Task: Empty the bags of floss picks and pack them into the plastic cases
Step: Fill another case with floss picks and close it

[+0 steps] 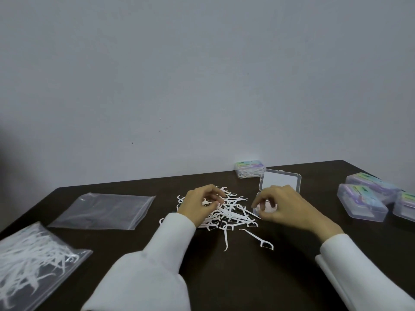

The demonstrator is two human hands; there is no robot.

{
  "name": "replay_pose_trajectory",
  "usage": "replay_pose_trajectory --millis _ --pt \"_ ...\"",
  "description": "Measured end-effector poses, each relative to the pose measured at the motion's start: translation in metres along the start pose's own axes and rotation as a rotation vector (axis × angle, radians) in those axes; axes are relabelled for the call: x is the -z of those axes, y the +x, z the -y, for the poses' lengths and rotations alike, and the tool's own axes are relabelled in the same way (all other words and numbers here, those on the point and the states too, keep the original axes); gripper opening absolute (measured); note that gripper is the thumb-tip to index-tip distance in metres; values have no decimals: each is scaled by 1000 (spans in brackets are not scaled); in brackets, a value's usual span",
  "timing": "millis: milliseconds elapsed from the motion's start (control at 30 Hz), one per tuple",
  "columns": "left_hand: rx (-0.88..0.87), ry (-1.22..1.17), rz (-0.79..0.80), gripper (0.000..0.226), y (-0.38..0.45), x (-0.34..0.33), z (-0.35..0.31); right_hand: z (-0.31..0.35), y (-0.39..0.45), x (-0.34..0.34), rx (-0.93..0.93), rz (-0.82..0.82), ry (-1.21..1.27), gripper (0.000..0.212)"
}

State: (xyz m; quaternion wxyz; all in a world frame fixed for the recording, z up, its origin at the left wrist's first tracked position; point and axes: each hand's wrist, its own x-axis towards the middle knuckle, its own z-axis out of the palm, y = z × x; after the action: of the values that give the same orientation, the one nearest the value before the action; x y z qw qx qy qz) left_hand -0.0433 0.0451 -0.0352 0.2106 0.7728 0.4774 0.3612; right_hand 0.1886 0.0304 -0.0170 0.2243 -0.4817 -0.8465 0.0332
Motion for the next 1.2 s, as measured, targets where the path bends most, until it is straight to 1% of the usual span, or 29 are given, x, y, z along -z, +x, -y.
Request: replay_pose_trajectory --millis 100,200,267,367,433,467,500,600,667,733,767,867,967,1067,1133,1200 --pt "16 57 41 26 -12 20 12 12 -1 5 -14 197 45 12" --pt "54 112 62 42 -24 42 27 18 -1 6 -72 404 114 15" --pt "108 135 89 49 -30 58 37 19 0 1 -76 461 85 12" --pt "149 239 225 48 -40 76 44 19 4 -8 -38 406 44 4" --pt "179 299 312 48 -44 84 45 20 6 -12 -1 368 7 6" --pt "181 308 331 49 -45 85 47 20 7 -15 13 338 -16 4" --pt "176 307 333 50 -45 86 48 20 8 -17 36 292 -48 1" --pt "184 236 274 48 -47 82 52 21 10 -25 75 156 -181 18" --pt "208 163 206 46 -47 77 53 22 11 -30 57 137 -240 33" --pt "209 117 163 43 -46 70 52 23 12 -35 33 157 -281 41" --pt "203 91 152 41 -45 67 51 23 13 -38 30 161 -298 41" --pt "190 17 140 34 -43 55 45 26 15 -43 38 126 -324 32" --pt "148 36 138 31 -40 45 38 30 16 -46 53 81 -352 24" --pt "88 189 119 40 -36 38 38 34 17 -47 54 64 -350 21" --pt "100 272 156 52 -34 35 40 35 17 -49 54 53 -362 22" --pt "130 291 200 56 -32 34 40 35 17 -50 48 59 -392 24"
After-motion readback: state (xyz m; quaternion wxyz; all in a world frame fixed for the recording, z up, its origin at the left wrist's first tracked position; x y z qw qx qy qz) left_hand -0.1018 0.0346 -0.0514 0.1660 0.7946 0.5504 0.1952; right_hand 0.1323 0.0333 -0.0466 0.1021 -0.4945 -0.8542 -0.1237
